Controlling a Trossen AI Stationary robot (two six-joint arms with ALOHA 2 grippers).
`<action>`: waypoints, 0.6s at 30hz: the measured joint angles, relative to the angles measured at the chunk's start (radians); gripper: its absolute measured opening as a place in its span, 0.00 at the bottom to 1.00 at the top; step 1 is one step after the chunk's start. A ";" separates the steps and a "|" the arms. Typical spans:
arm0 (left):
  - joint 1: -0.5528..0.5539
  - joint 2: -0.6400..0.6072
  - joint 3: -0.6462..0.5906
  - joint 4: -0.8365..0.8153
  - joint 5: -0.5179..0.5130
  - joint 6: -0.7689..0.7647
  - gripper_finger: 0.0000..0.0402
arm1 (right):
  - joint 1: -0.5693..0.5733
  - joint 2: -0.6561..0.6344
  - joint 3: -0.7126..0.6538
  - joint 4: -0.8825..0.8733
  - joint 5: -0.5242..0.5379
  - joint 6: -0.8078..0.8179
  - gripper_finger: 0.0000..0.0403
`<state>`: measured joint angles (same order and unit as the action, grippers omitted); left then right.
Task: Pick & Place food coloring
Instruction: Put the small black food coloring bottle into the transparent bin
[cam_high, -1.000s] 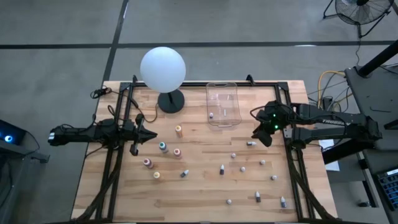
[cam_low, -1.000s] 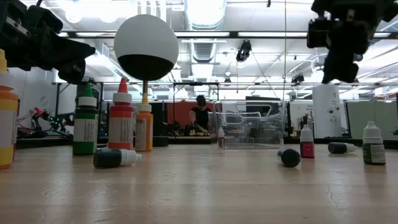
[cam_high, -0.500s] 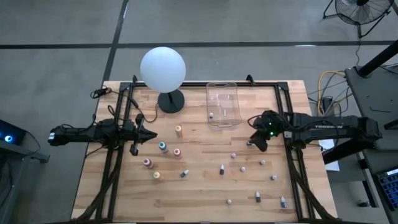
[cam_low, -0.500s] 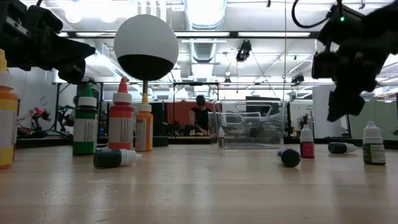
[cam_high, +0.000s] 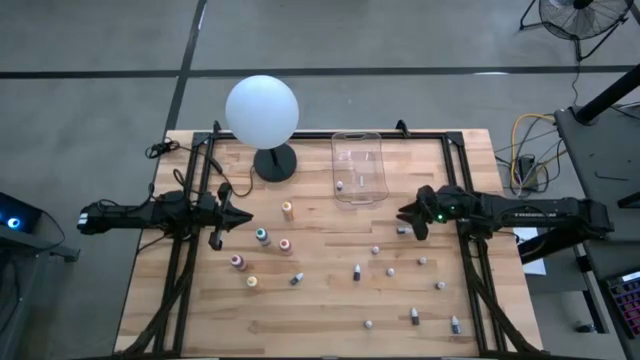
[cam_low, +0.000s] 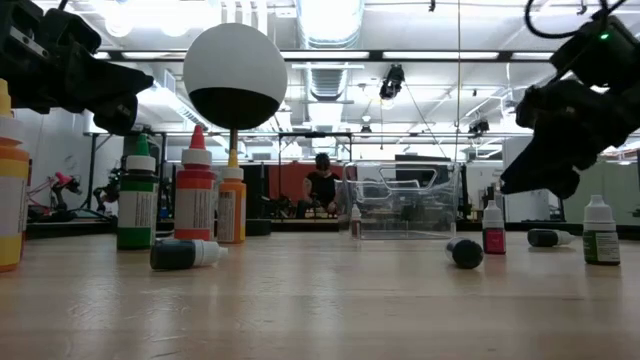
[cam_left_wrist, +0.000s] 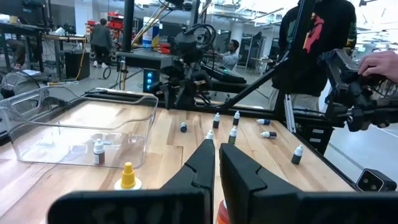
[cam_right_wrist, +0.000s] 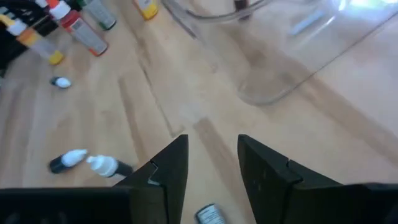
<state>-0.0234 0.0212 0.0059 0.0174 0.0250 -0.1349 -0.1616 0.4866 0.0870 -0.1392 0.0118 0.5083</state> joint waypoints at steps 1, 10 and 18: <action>0.000 0.000 0.000 0.000 0.000 0.000 0.00 | 0.013 -0.020 -0.009 0.000 0.024 -0.015 0.30; 0.000 0.002 0.000 0.004 0.000 0.000 0.00 | 0.140 -0.114 -0.028 0.013 0.043 -0.208 0.26; 0.000 0.003 0.000 0.005 0.000 0.000 0.00 | 0.179 -0.109 -0.009 -0.001 0.013 -0.287 0.27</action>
<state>-0.0234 0.0238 0.0060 0.0223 0.0250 -0.1345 0.0177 0.3778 0.0778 -0.1401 0.0247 0.2216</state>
